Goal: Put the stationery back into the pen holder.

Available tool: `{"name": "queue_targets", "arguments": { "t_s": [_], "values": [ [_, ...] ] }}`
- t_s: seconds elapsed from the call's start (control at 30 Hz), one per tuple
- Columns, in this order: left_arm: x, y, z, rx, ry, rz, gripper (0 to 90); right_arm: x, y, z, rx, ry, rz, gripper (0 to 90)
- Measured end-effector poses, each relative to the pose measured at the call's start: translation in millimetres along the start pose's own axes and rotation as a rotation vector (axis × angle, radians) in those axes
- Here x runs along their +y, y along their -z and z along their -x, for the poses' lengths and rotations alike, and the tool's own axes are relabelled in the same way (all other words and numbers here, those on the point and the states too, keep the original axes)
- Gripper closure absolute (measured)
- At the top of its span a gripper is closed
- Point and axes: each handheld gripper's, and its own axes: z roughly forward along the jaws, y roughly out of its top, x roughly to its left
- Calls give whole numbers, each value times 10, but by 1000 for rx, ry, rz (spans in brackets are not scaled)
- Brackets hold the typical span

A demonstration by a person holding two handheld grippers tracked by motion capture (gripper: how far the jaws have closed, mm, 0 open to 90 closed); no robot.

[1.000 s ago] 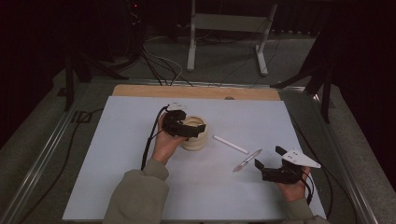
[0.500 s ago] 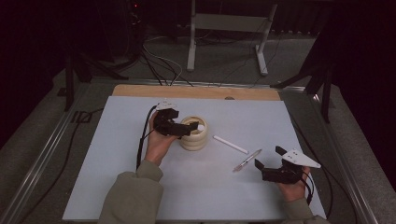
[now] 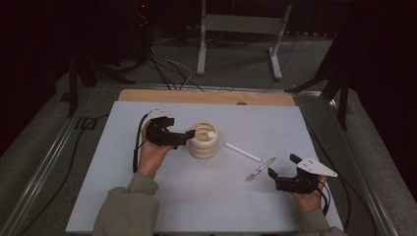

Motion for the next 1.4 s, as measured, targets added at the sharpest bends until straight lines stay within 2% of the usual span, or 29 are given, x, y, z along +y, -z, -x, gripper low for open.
{"name": "queue_targets", "arguments": {
  "t_s": [0.1, 0.37, 0.43, 0.57, 0.7, 0.9, 1.07, 1.17, 1.27, 1.33, 1.4],
  "values": [
    [-45, 91, -28, 36, -9, 16, 1, 0, 1, 0, 0, -2, 0, 0],
    [-196, 301, -104, 61, -28, 25, 1, -1, 4, 0, -1, -3, 0, 0],
    [-253, 367, -134, 68, -20, 34, 1, -2, 4, 1, -2, -4, 0, 0],
    [-336, 468, -158, 97, -32, 45, 1, -2, 2, -2, -1, -4, -1, 0],
    [-494, 616, -177, 121, -37, 63, 1, -3, 0, -5, -2, -5, -2, 0],
    [-738, 795, -221, 132, -19, 72, 1, -5, 5, -2, -6, -12, -2, 0],
    [-953, 967, -282, 147, 9, 106, 1, -8, -4, -4, -11, -10, -6, 0],
    [-1031, 1018, -297, 175, -3, 106, 1, -6, -10, -9, -11, -6, -7, 0],
    [-1075, 1060, -287, 171, 6, 132, 1, -2, -9, -7, -12, -9, -6, 0],
    [-1093, 1076, -275, 182, -11, 132, 1, 3, 2, -2, -13, -7, 2, 0],
    [-1114, 1085, -289, 177, -6, 146, 1, 4, 18, 2, -16, -7, 5, 0]
  ]
}}
